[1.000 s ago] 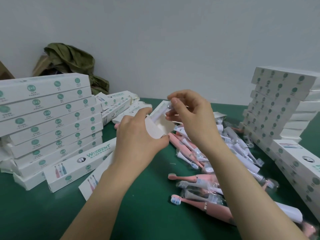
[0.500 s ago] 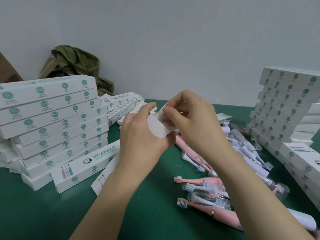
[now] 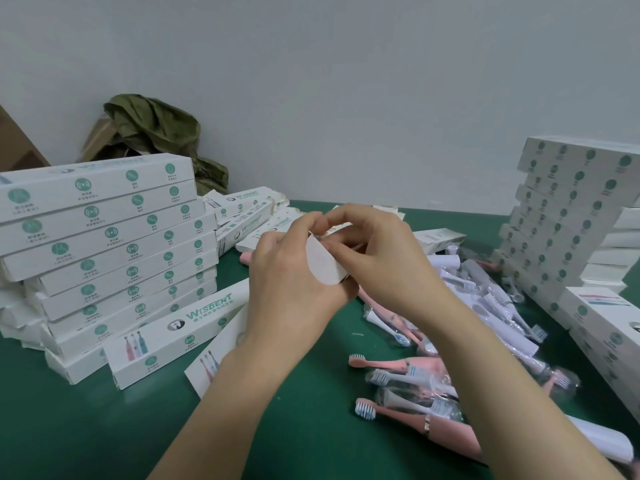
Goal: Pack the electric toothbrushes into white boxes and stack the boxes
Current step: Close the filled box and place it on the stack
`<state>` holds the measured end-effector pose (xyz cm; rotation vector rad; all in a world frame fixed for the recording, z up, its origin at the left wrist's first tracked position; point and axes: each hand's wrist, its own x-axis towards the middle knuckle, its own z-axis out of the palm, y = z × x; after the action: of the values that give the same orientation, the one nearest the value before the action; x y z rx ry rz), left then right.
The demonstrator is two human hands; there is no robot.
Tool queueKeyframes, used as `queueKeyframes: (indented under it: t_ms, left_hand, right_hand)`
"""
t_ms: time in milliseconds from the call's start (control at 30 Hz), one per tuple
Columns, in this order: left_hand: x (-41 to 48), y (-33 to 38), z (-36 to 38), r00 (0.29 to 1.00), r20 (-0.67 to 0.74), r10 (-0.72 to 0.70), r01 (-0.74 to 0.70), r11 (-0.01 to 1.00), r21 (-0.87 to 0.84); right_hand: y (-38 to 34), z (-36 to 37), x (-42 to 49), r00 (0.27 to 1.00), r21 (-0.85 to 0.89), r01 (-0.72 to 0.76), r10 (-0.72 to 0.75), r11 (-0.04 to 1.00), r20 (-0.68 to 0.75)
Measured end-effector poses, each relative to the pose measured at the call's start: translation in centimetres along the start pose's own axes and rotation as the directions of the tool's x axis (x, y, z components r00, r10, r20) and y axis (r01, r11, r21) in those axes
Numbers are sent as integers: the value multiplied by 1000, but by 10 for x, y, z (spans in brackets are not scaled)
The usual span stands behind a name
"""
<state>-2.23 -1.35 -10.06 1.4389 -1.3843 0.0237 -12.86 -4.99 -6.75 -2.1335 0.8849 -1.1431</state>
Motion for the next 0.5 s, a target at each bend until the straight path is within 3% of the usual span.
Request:
queueKeyframes:
  t_ms: [67,133,200,267,367,500]
  left_hand:
    - [1,-2,0,1000,6,2,-2,1000,12]
    - [1,-4,-1,1000,18,7,-8,1000,23]
    - [2,-5,-1,1000,9,7,-7,1000,7]
    - [3,-7,-1,1000,17,5,-5,1000,-9]
    - [4,-12,-4,997,76,-2,3,1000,-12]
    - [4,-19,-8,956,292,-15,4,999,36]
  right_hand:
    - [-1,-12,1,998,34,-2,0,999,55]
    - [5,-25,3,999,11,-23,23,1000,-38]
    - [11,-32,5,990,-50,-101,96,994,-102]
    - [15,-31,6,978,-41,-206,205,978,-34]
    - [12,-24,5,974,76,-226,225,971,23]
    - [10,-21,4,959,305,-263,284,915,-24]
